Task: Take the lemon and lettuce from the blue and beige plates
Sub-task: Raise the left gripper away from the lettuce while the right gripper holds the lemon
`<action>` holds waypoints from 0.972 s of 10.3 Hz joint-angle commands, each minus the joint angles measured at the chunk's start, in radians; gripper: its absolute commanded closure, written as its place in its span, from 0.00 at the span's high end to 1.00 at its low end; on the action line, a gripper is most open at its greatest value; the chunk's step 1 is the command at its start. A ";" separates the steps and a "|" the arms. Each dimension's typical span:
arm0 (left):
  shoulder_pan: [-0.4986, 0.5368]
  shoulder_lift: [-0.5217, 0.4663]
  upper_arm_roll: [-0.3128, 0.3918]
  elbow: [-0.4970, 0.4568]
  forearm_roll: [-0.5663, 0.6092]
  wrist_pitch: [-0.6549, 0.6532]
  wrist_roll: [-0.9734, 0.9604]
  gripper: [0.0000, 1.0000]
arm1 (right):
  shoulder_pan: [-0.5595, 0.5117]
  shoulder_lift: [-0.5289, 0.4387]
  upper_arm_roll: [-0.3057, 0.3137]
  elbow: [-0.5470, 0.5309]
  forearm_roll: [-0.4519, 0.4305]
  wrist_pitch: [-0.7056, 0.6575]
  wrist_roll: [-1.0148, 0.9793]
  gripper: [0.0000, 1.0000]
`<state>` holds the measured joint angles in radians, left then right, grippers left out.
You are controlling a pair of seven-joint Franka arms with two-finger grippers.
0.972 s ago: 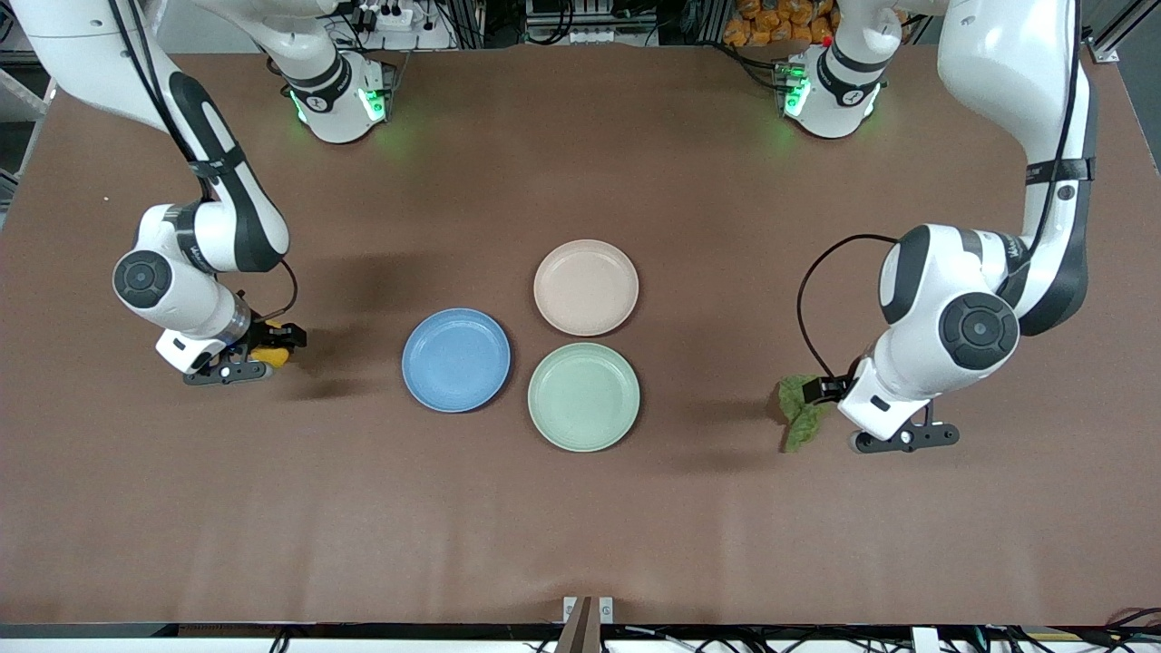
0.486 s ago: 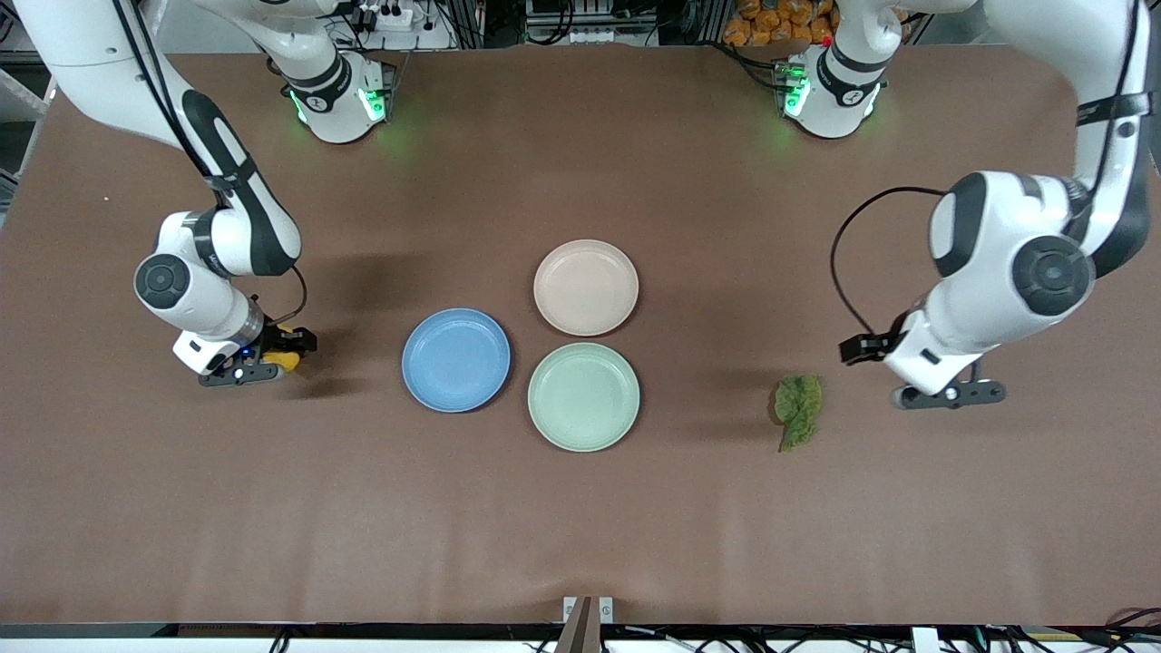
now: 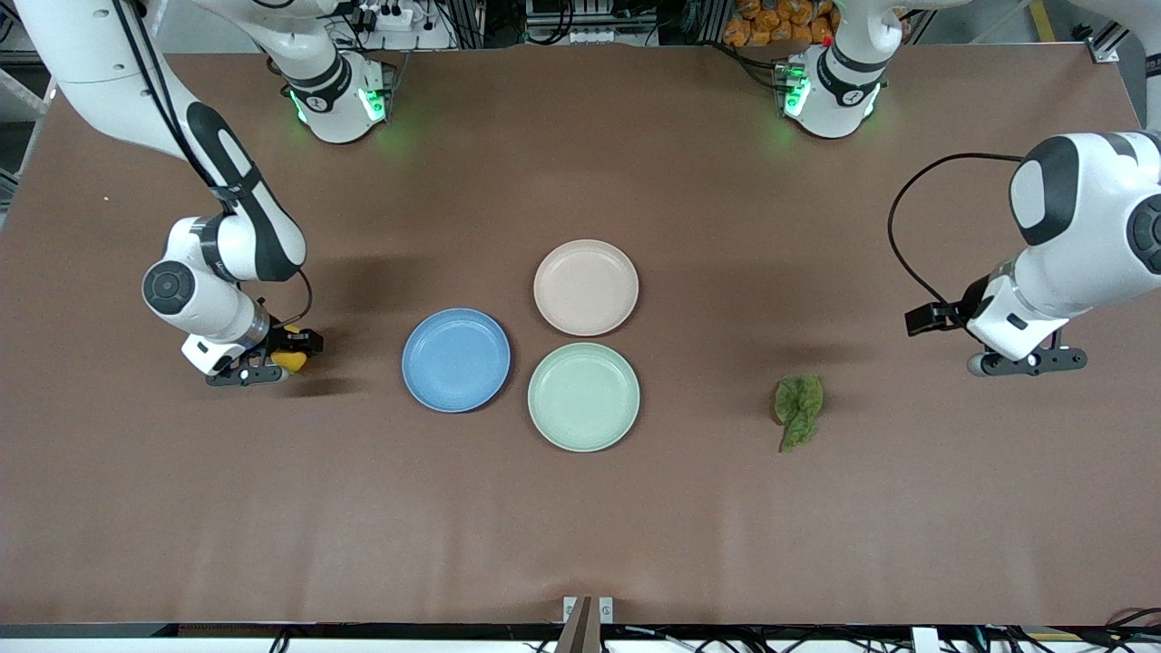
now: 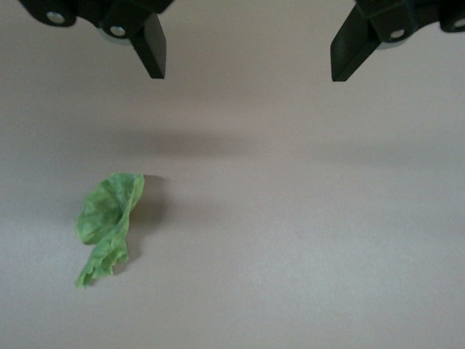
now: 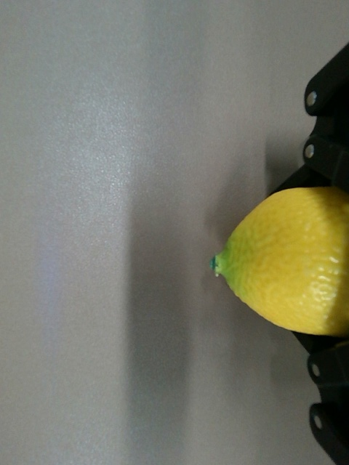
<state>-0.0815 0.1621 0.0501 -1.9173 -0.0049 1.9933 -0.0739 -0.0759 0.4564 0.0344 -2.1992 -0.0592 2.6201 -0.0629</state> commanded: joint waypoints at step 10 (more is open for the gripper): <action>0.088 -0.156 -0.190 0.062 -0.014 -0.023 0.006 1.00 | -0.004 -0.068 -0.013 0.123 0.038 -0.265 0.000 1.00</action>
<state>0.0172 0.0035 -0.1397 -1.9226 -0.0049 2.0065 -0.0741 -0.0759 0.4276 0.0174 -2.1085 -0.0442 2.4510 -0.0624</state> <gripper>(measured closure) 0.000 0.000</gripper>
